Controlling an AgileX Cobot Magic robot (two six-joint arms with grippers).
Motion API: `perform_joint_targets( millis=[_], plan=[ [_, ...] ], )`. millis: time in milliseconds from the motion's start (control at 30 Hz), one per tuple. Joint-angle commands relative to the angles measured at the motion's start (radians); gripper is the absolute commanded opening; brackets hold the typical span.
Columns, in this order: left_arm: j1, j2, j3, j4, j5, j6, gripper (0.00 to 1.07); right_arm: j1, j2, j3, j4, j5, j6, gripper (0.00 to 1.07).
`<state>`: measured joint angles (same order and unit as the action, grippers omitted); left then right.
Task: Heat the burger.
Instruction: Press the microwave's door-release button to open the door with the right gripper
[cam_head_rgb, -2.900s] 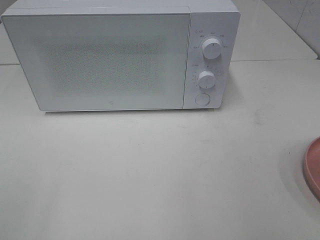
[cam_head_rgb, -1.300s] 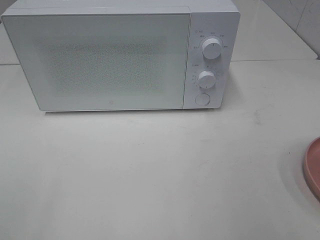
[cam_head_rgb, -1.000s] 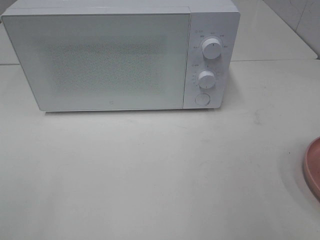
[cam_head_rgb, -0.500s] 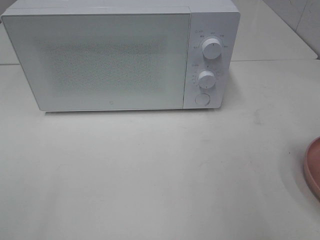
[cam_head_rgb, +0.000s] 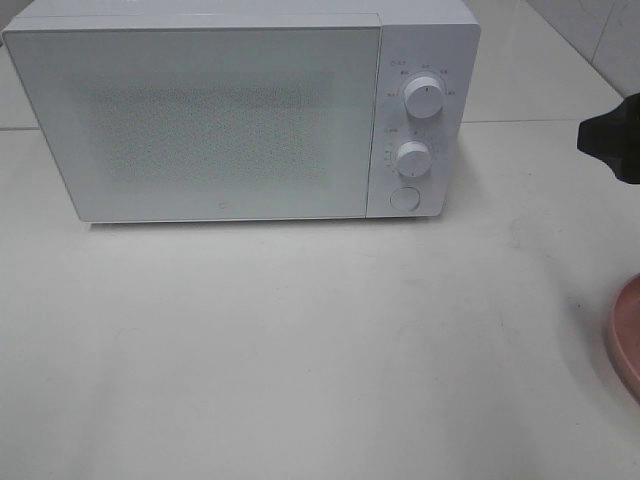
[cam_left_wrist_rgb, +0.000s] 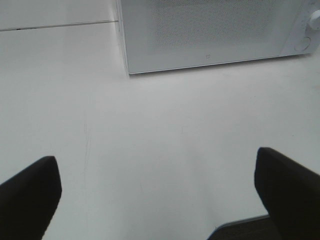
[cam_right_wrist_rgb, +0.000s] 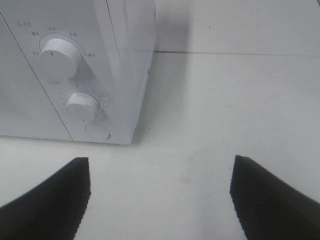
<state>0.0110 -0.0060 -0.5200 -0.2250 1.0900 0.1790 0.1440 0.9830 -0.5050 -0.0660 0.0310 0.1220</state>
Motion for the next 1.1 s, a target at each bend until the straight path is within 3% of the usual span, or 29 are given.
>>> perform_joint_targets(
  millis=[33, 200, 500, 800, 1100],
  plan=[
    [-0.005, -0.025, 0.003, -0.004, -0.015, -0.002, 0.98, -0.001, 0.037, 0.067, 0.003, -0.210, 0.003, 0.76],
    [-0.005, -0.025, 0.003, -0.004, -0.015, -0.002, 0.98, -0.001, 0.068, 0.136, 0.066, -0.370, -0.014, 0.77],
    [-0.005, -0.025, 0.003, -0.004, -0.015, -0.002, 0.98, 0.026, 0.152, 0.258, 0.303, -0.656, -0.196, 0.77],
    [-0.005, -0.025, 0.003, -0.004, -0.015, -0.002, 0.98, 0.271, 0.273, 0.281, 0.581, -0.887, -0.401, 0.76],
    [-0.005, -0.025, 0.003, -0.004, -0.015, -0.002, 0.98, 0.403, 0.440, 0.278, 0.632, -1.091, -0.376, 0.76]
  ],
)
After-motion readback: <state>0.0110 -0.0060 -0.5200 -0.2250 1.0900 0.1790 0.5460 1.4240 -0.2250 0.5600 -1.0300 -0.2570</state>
